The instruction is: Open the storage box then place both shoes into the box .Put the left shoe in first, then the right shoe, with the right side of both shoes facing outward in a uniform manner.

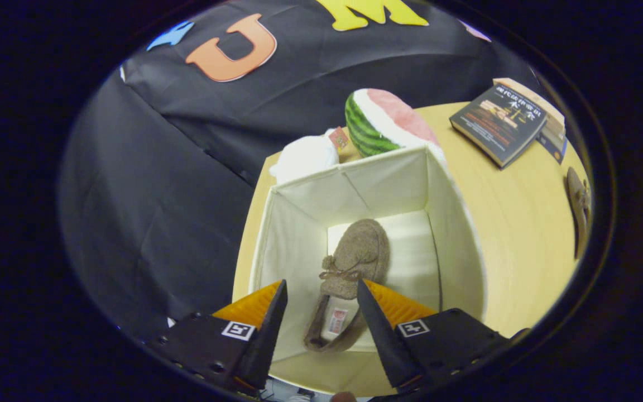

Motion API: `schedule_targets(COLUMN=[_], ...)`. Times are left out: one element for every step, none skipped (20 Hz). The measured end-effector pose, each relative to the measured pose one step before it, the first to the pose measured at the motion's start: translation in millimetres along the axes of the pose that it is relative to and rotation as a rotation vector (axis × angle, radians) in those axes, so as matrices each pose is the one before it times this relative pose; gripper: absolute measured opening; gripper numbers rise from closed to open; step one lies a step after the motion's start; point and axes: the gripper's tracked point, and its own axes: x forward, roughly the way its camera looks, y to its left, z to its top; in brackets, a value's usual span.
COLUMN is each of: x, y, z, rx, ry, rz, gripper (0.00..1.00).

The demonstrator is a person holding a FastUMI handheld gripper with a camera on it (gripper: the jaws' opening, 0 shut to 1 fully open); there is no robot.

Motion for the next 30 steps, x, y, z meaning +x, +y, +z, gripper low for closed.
schedule_targets(x=[-9.22,-12.02,-12.25,-14.39,-11.27,-14.46,-13.86,-14.54,-11.70,-12.29,-10.80,-10.25,-8.77,-10.25,-8.95,-8.11,-6.40,-6.26,-6.71,-4.60,-1.45,-0.27,3.74,1.55,0.96,1.83,5.17,7.12,5.44,6.57], y=[-2.01,-2.66,-3.78,-5.51,-4.44,-6.59,-9.51,-10.11,-11.12,-15.13,-17.30,-18.58,-19.84,-21.82,-21.93,-20.21,-20.78,-21.88,-19.86,-21.11,-21.97,-23.14,-18.91,-20.22,-22.96,-22.18,-18.59,-13.56,-11.89,-14.76], z=[4.73,5.50,4.17,3.14,3.45,4.38,5.32,7.18,5.98,8.29,7.76,8.14,6.88,6.07,5.00,4.47,3.14,3.18,1.55,1.13,-1.29,-2.00,1.51,-5.12,-10.64,-5.25,-7.79,-3.76,-7.51,-15.73], rx=[-0.02509,-0.02278,-0.02231,-0.01789,-0.01513,-0.02497,-0.02693,-0.02106,-0.01485,-0.01116,-0.00739,-0.00520,-0.00202,-0.00073,0.00704,0.00831,0.00853,0.00215,0.00173,-0.00021,-0.00467,-0.00807,-0.00468,0.00093,-0.00597,-0.01130,-0.00754,-0.00109,0.00355,0.00124], ry=[-0.02633,-0.02732,-0.02418,-0.01796,-0.02407,-0.02380,-0.02634,-0.02727,-0.03054,-0.02712,-0.02902,-0.02738,-0.02541,-0.02203,-0.01884,-0.01558,-0.01202,-0.01114,-0.00600,-0.00679,-0.00244,-0.00129,0.00662,0.00698,0.00763,0.00890,0.01656,0.02466,0.01872,0.02313], rz=[-0.00450,-0.00626,-0.01020,-0.00949,-0.00385,-0.00532,-0.01007,-0.01028,-0.01287,-0.01663,-0.01841,-0.01977,-0.02096,-0.02467,-0.02393,-0.01836,-0.01908,-0.01699,-0.01439,-0.01247,-0.01806,-0.01662,-0.01610,-0.01142,-0.02304,-0.02395,-0.01523,-0.00845,-0.00347,-0.00310], gripper=[0.82,0.86,0.90,0.93,0.95,0.96,0.96,0.96,0.96,0.96,0.96,0.96,0.96,0.96,0.96,0.96,0.96,0.96,0.96,0.96,0.96,0.96,0.96,0.96,0.96,0.96,0.96,0.96,0.96,0.96])
